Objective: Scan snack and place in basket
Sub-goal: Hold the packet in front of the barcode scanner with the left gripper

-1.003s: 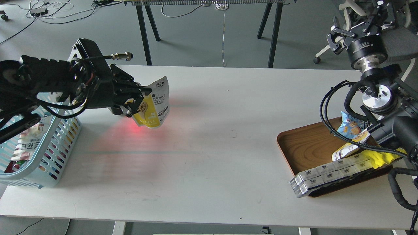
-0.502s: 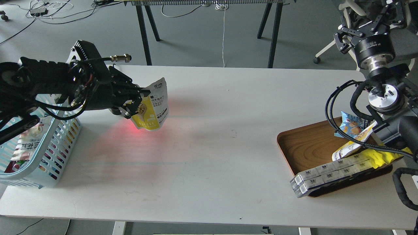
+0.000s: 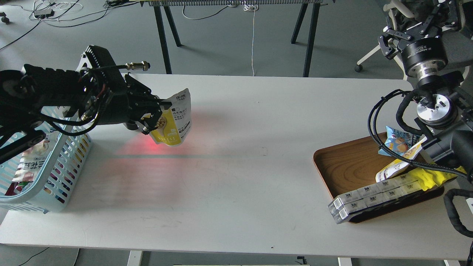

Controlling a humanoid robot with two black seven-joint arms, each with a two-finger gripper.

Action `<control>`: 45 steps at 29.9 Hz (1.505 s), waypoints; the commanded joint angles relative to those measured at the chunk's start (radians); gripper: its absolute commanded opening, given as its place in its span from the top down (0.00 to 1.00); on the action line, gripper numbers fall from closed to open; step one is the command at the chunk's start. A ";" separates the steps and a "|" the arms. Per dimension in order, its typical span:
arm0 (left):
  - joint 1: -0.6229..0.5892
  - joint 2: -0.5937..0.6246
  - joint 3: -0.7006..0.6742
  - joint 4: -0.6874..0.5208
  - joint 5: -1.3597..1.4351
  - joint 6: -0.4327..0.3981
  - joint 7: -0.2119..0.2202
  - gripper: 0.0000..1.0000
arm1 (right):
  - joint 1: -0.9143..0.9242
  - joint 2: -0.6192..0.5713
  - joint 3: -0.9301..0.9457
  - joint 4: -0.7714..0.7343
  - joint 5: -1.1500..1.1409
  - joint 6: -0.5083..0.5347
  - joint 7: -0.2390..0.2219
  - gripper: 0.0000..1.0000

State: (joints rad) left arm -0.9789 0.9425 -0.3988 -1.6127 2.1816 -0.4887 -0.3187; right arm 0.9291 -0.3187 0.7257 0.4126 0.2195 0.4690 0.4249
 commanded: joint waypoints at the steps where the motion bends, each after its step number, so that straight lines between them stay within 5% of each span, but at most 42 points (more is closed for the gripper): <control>1: -0.001 0.007 -0.002 -0.004 0.000 0.000 -0.007 1.00 | 0.004 0.000 0.000 0.000 0.000 -0.001 0.000 0.02; 45: -0.009 0.050 -0.031 -0.012 0.000 0.000 -0.036 1.00 | 0.019 0.001 0.020 0.003 0.000 -0.004 0.001 0.02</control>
State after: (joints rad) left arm -0.9864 0.9900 -0.4278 -1.6252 2.1816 -0.4887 -0.3543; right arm 0.9480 -0.3168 0.7468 0.4158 0.2193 0.4649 0.4264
